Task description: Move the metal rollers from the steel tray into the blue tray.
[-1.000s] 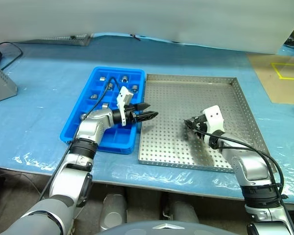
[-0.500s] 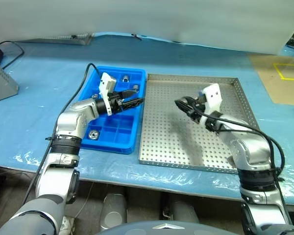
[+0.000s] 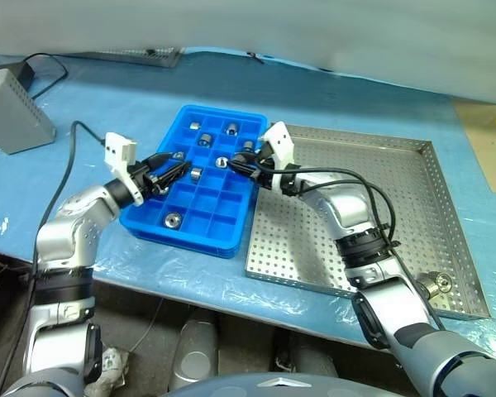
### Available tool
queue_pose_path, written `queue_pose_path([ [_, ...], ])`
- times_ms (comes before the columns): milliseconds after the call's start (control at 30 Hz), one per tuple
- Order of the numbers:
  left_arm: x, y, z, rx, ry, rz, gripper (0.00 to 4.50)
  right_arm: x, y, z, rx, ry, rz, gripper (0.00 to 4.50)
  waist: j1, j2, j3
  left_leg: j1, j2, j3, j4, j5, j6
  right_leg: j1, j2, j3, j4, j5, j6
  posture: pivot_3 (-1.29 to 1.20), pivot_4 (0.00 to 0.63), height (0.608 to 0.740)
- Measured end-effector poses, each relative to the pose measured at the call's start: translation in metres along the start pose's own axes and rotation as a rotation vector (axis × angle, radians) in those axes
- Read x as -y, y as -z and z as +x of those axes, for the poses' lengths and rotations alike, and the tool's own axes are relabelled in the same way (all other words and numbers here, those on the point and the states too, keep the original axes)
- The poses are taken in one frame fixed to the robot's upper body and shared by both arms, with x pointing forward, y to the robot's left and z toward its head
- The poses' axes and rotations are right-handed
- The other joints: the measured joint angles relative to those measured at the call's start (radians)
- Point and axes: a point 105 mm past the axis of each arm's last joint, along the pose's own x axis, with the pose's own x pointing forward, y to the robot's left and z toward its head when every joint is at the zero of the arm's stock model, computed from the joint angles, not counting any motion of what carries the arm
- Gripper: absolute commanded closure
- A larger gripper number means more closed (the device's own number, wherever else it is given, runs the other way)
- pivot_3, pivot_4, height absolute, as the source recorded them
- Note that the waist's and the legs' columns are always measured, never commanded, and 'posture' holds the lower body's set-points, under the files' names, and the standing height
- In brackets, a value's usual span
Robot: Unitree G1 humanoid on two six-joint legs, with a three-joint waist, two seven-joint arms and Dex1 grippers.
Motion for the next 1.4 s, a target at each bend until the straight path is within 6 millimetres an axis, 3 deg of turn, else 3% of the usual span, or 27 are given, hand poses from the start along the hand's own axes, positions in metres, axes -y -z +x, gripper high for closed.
queue_pose_path([
  [267, 0.008, 0.004, -0.01, 0.001, -0.026, -0.016, 0.7, -0.006, 0.006, 0.003, -0.019, -0.061, -0.005, 3.24, 0.074, 0.0, 0.0, 0.004, 0.001, -0.001, -0.001, 0.002, -0.004, 0.001, 0.001, 0.001, 0.004, 0.0, 0.0, 0.57, 0.15, 0.74],
  [567, 0.009, 0.008, -0.009, -0.003, -0.025, -0.031, 0.7, -0.016, 0.021, 0.005, -0.05, -0.088, 0.013, 3.24, 0.103, 0.0, 0.0, 0.004, 0.001, -0.001, -0.001, 0.004, -0.007, 0.001, 0.002, 0.002, 0.004, 0.0, 0.001, 0.55, 0.15, 0.74],
  [800, 0.014, 0.009, -0.002, -0.013, 0.008, -0.031, 0.7, -0.017, 0.029, 0.007, -0.074, -0.078, -0.007, 0.91, 0.105, 0.0, 0.0, 0.005, 0.001, -0.001, -0.001, 0.005, -0.009, 0.001, 0.002, 0.002, 0.005, 0.0, 0.001, 0.53, 0.15, 0.74],
  [900, 0.015, 0.009, 0.001, -0.013, 0.023, -0.033, 0.7, -0.012, 0.029, 0.004, -0.073, -0.06, 0.017, 0.91, 0.105, 0.0, 0.0, 0.005, 0.001, -0.001, -0.001, 0.005, -0.009, 0.001, 0.002, 0.002, 0.006, 0.0, 0.001, 0.48, 0.15, 0.74],
  [1133, 0.028, 0.013, 0.025, -0.029, 0.131, -0.059, 0.7, 0.017, 0.029, -0.026, -0.073, 0.076, -0.002, 0.91, 0.102, 0.0, 0.0, 0.005, 0.0, -0.001, 0.0, 0.006, -0.01, 0.001, 0.002, 0.003, 0.007, 0.001, 0.002, 0.29, 0.15, 0.74],
  [1400, 0.059, 0.019, 0.072, -0.054, 0.339, -0.084, 0.7, 0.042, 0.035, -0.097, -0.094, 0.295, 0.004, 0.91, 0.041, -0.001, -0.001, 0.004, 0.0, 0.0, 0.005, 0.006, -0.009, 0.001, 0.001, 0.005, 0.007, 0.005, 0.008, 0.05, 0.15, 0.74],
])
